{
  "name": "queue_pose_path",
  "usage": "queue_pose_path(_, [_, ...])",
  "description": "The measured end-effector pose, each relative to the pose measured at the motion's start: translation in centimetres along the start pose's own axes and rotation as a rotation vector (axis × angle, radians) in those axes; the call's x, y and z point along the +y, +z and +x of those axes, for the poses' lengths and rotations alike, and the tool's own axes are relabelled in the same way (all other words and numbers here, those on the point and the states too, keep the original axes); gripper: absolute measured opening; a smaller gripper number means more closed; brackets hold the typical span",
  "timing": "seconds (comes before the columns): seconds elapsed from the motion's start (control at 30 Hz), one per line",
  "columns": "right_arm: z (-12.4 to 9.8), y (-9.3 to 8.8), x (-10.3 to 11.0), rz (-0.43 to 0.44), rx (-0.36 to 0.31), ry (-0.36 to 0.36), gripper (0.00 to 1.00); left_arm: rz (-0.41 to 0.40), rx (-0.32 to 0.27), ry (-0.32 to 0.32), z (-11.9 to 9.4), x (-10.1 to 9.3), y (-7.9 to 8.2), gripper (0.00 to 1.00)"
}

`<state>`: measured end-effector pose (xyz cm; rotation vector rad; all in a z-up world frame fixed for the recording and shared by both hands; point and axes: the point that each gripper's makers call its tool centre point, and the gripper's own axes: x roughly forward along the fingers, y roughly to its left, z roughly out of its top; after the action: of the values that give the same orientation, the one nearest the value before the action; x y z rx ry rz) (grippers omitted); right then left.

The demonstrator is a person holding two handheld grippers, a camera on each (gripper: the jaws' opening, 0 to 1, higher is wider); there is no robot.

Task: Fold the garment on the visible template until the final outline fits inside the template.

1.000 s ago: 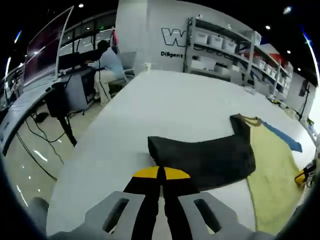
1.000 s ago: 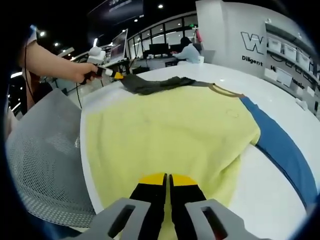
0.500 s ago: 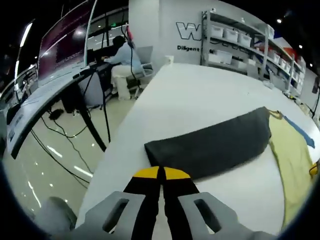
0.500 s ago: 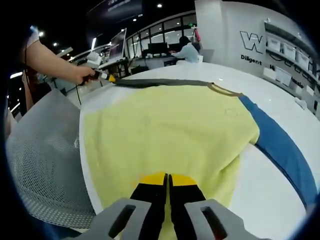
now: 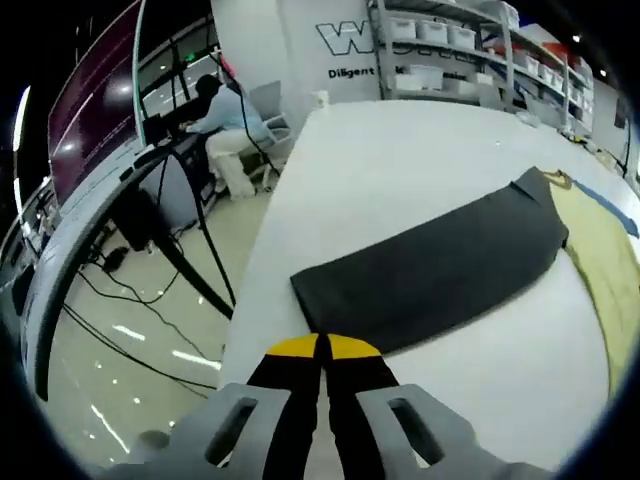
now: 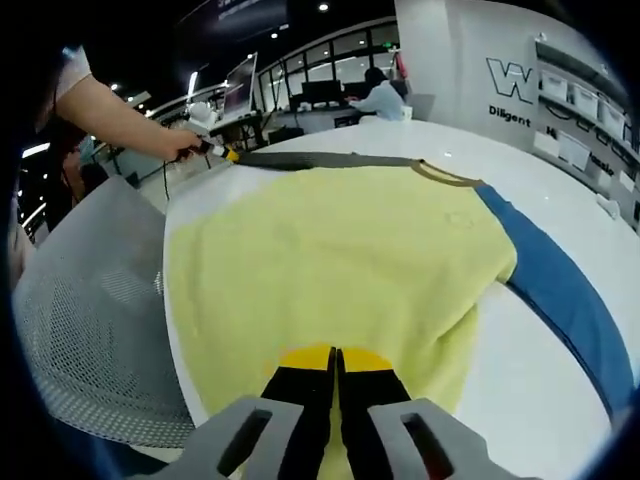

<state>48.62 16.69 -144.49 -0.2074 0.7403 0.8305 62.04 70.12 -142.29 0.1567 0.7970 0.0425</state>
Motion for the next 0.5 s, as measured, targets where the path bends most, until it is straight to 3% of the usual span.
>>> queue_pose_path(0.03, [-0.1, 0.1, -0.3, -0.004, 0.004, 0.0, 0.0, -0.014, 0.065, -0.044, 0.1, -0.7, -1.1, 0.0])
queue_pose_path(0.07, [-0.3, 0.3, -0.5, -0.005, 0.001, 0.001, 0.0, -0.002, 0.031, -0.016, -0.1, 0.0, 0.2, 0.01])
queue_pose_path(0.1, [-0.4, 0.6, -1.1, -0.001, -0.009, -0.002, 0.0, 0.017, 0.024, 0.002, 0.8, 1.1, 0.4, 0.02])
queue_pose_path(0.13, [-0.6, 0.9, -1.8, 0.005, -0.016, -0.013, 0.01, 0.044, 0.007, 0.057, 0.8, 2.5, 1.0, 0.03])
queue_pose_path(0.2, [-1.0, 1.9, -3.6, 0.038, -0.051, -0.046, 0.02, 0.0, -0.069, 0.124, 0.1, 3.8, 2.6, 0.0])
queue_pose_path(0.27, [-1.3, 2.8, -5.3, 0.048, -0.078, -0.076, 0.02, -0.008, -0.076, 0.088, -0.6, 2.6, 3.4, 0.01])
queue_pose_path(0.33, [-1.6, 3.5, -7.3, 0.062, -0.099, -0.104, 0.05, 0.059, -0.125, 0.1, -1.5, 1.2, 5.5, 0.0])
queue_pose_path(0.37, [-1.8, 3.7, -8.7, 0.056, -0.105, -0.127, 0.06, 0.028, -0.143, 0.044, -1.0, -0.2, 6.5, 0.0])
queue_pose_path(0.47, [-2.2, 4.0, -12.5, 0.053, -0.109, -0.208, 0.1, 0.052, -0.166, -0.062, 0.5, -3.5, 8.6, 0.07])
queue_pose_path(0.5, [-2.3, 4.1, -13.5, 0.048, -0.11, -0.224, 0.13, 0.057, -0.18, -0.12, 0.7, -5.9, 9.3, 0.1])
